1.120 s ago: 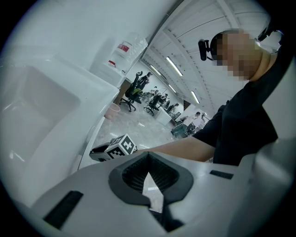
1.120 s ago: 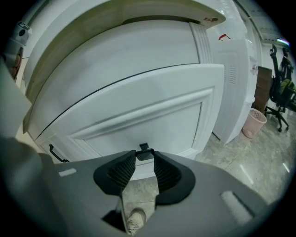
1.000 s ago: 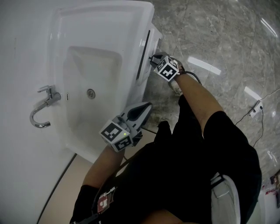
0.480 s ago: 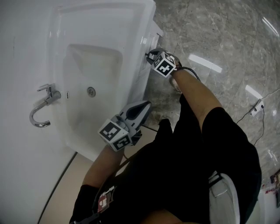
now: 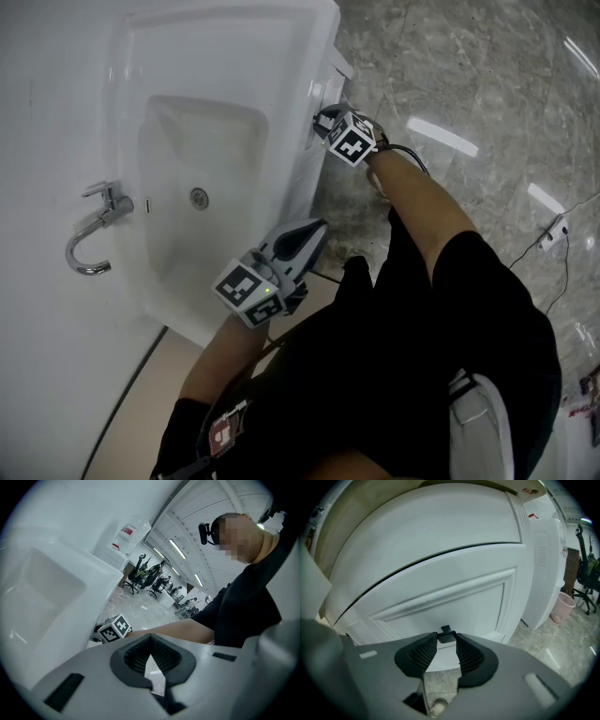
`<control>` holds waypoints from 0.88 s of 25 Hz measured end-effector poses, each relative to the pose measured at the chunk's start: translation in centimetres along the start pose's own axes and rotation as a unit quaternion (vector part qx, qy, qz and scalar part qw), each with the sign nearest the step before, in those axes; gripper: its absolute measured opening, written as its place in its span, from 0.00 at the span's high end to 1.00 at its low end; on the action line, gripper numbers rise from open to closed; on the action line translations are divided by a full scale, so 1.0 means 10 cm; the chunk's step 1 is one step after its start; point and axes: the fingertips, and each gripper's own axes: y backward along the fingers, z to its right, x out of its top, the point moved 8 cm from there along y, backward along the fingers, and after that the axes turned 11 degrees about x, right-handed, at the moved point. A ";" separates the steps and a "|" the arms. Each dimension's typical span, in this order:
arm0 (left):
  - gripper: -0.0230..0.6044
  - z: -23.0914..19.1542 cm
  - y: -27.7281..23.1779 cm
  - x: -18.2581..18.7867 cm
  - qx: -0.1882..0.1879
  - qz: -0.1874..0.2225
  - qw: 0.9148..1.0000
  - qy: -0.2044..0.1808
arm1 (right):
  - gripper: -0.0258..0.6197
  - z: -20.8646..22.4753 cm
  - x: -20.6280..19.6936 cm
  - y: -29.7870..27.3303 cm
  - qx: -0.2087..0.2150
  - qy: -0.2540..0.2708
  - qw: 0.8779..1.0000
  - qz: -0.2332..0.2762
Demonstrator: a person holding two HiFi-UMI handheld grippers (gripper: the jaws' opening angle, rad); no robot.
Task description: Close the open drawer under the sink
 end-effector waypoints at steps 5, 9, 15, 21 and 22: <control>0.98 -0.04 0.05 0.04 0.003 0.005 1.000 0.002 | 0.76 0.02 0.07 -0.06 -0.003 0.000 1.000 -0.014; 0.98 -0.05 0.11 0.04 0.005 0.009 1.000 0.005 | 0.76 0.00 0.13 -0.11 -0.003 0.006 0.999 -0.032; 0.98 -0.06 0.19 0.07 0.013 0.017 1.000 0.009 | 0.76 0.00 0.16 -0.12 -0.013 0.006 0.999 -0.033; 0.98 -0.07 0.42 0.12 0.032 0.036 0.999 0.020 | 0.75 -0.02 -0.06 0.06 -0.019 0.000 0.998 -0.067; 0.98 -0.07 0.47 0.14 0.036 0.041 0.998 0.022 | 0.75 -0.03 -0.12 0.13 -0.021 -0.001 0.997 -0.071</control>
